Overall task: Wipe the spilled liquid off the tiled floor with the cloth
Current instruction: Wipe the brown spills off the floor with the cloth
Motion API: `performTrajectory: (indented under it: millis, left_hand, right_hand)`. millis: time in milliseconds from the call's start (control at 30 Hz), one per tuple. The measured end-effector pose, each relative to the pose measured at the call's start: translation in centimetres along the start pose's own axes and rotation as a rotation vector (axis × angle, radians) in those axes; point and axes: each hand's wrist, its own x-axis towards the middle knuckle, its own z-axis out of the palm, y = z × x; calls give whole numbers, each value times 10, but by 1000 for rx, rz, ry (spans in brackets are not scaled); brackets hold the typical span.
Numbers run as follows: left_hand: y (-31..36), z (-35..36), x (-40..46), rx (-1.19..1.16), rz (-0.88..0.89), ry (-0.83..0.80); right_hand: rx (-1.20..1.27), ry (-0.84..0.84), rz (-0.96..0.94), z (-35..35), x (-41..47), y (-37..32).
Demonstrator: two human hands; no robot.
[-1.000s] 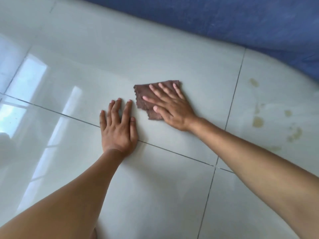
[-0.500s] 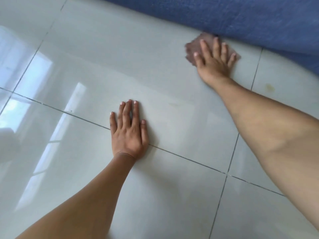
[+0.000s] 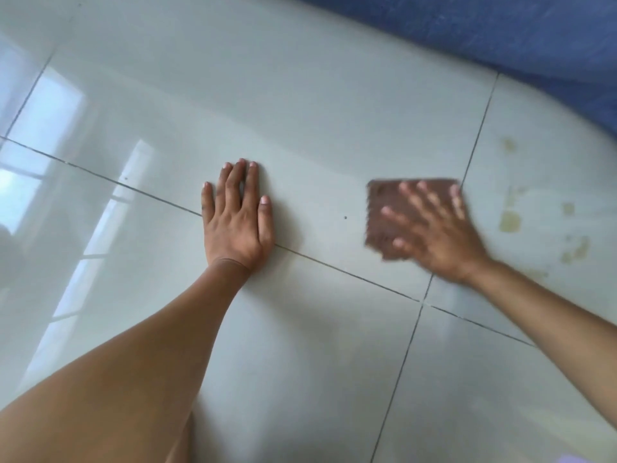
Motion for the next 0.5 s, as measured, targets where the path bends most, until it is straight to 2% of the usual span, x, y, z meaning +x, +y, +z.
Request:
performTrajectory:
  millis: [133,200,267,333,500]
  left_hand:
    - [1,0,1,23,-7,-13]
    - [2,1,2,25,-6,-15]
    - [2,1,2,36,-3,-12]
    - [1,3,2,46,4,-12]
    - [0,2,2,44,13,-5]
  right_hand:
    - [178,64,580,-22,52,26]
    - [254,84,720,-32,91,7]
    - [277,106,710,-36,112,-25]
    - [276,113,618,-31,112,-66]
    - [253,194,289,2,38,-187]
